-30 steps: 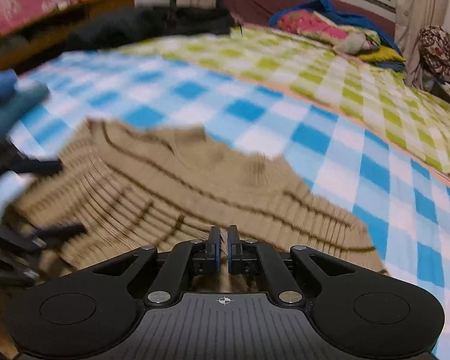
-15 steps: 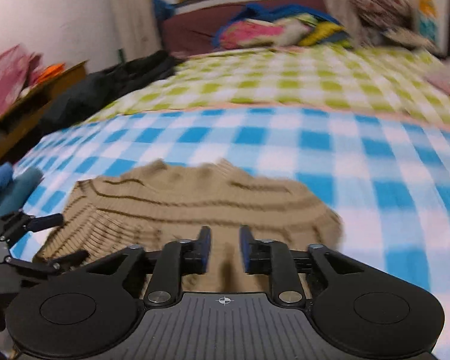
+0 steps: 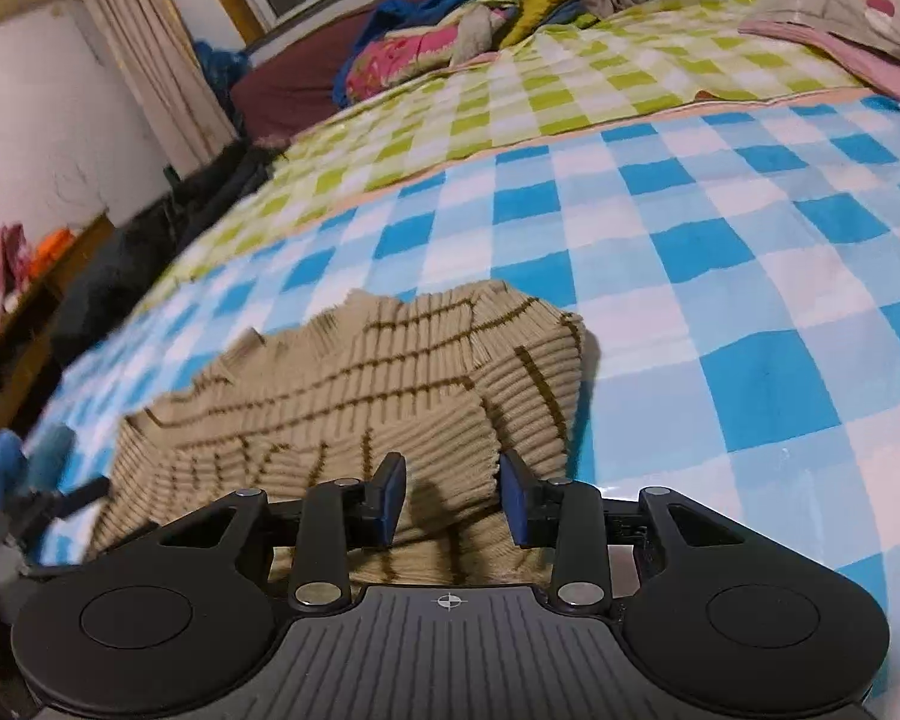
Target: Fold small clothes
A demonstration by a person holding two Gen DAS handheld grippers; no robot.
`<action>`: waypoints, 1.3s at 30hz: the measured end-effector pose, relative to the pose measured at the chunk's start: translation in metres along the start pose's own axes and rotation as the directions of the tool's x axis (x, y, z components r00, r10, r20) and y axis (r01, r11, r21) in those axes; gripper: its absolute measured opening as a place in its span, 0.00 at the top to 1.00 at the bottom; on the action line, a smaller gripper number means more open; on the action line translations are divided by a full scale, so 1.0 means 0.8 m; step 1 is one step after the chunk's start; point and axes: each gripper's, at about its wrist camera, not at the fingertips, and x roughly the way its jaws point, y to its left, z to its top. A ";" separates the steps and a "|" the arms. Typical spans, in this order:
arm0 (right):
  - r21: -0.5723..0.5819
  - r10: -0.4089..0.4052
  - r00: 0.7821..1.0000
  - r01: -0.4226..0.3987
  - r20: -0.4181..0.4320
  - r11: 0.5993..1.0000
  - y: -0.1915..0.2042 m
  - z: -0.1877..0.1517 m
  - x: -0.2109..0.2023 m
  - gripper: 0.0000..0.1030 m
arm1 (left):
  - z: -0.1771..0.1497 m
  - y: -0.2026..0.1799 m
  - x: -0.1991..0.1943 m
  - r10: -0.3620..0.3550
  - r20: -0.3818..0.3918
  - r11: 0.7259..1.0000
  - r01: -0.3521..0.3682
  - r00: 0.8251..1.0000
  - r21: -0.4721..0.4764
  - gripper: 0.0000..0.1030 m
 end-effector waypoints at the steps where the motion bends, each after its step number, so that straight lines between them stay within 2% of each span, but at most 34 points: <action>1: -0.011 -0.021 1.000 0.021 0.003 1.000 0.003 0.001 0.004 0.67 | 0.000 0.000 0.000 0.000 0.000 1.000 0.000 1.000 -0.001 0.22; 2: -0.021 -0.036 0.999 0.036 0.003 0.999 0.005 0.003 0.010 0.67 | 0.000 0.000 -0.001 0.001 0.000 1.000 -0.001 1.000 -0.002 0.23; 3: -0.028 -0.046 0.999 0.046 0.004 0.999 0.008 0.004 0.015 0.74 | 0.000 0.000 -0.002 0.001 0.001 1.000 -0.001 1.000 -0.003 0.23; 4: -0.036 -0.059 0.998 0.059 0.001 0.998 0.011 0.007 0.019 0.86 | -0.001 0.000 -0.002 0.000 0.001 1.000 0.000 1.000 -0.003 0.23; 7: -0.050 -0.043 0.999 0.044 0.015 0.998 0.017 0.015 0.016 0.92 | 0.000 0.002 -0.006 0.001 0.016 1.000 -0.001 1.000 -0.001 0.23; 10: -0.079 -0.010 0.994 0.018 0.105 0.997 0.029 0.032 -0.010 0.94 | 0.008 0.006 -0.017 0.007 0.069 1.000 -0.006 0.998 -0.015 0.23; 12: -0.063 0.025 0.983 -0.014 0.182 0.998 0.032 0.046 -0.031 0.94 | 0.014 0.008 -0.022 0.015 0.108 0.999 -0.011 0.994 -0.036 0.23; 14: -0.060 0.037 0.974 -0.024 0.224 0.998 0.031 0.053 -0.039 0.94 | 0.018 0.009 -0.021 0.014 0.125 0.999 -0.007 0.992 -0.054 0.23; 16: -0.039 0.017 0.981 -0.009 0.193 0.999 0.025 0.050 -0.028 0.94 | 0.018 0.005 -0.008 0.015 0.103 0.999 -0.010 0.995 -0.045 0.23; 19: -0.071 -0.125 0.986 0.133 0.112 0.989 0.013 0.030 0.014 0.94 | 0.008 -0.005 0.025 0.053 0.016 0.998 -0.053 0.998 0.016 0.22; 21: -0.100 -0.183 0.981 0.189 0.067 0.977 0.006 0.019 0.037 0.94 | 0.004 0.000 0.026 0.041 0.027 0.999 -0.041 0.999 -0.016 0.22; 25: -0.099 -0.189 0.975 0.201 0.114 0.975 0.008 0.016 0.023 0.89 | 0.006 0.009 0.016 0.034 0.026 0.999 -0.033 0.999 -0.037 0.22; 28: -0.135 -0.198 0.960 0.227 0.199 0.965 0.024 0.018 -0.003 0.88 | 0.007 0.009 0.005 0.040 0.056 0.999 -0.038 0.998 -0.039 0.22; 31: -0.189 -0.092 0.977 0.129 0.193 0.973 0.047 0.010 -0.011 0.88 | 0.013 0.008 -0.004 0.016 0.089 0.998 -0.010 0.996 -0.069 0.22; 33: -0.222 -0.013 0.991 0.043 0.132 0.974 0.065 -0.002 0.000 0.88 | 0.017 0.003 -0.002 -0.008 0.090 0.996 0.015 0.996 -0.083 0.22; 35: -0.230 0.040 0.996 -0.021 0.078 0.973 0.078 -0.013 0.020 0.87 | 0.018 -0.006 0.002 -0.022 0.083 0.997 0.028 0.996 -0.075 0.22; 38: -0.270 0.067 0.998 -0.062 0.009 0.961 0.090 -0.025 0.046 0.88 | 0.013 -0.022 0.010 -0.036 0.042 0.999 0.036 0.998 -0.015 0.22; 39: -0.294 0.034 0.999 -0.034 -0.008 0.955 0.092 -0.028 0.053 0.88 | 0.009 -0.025 0.015 -0.037 0.012 0.999 0.037 0.999 0.006 0.21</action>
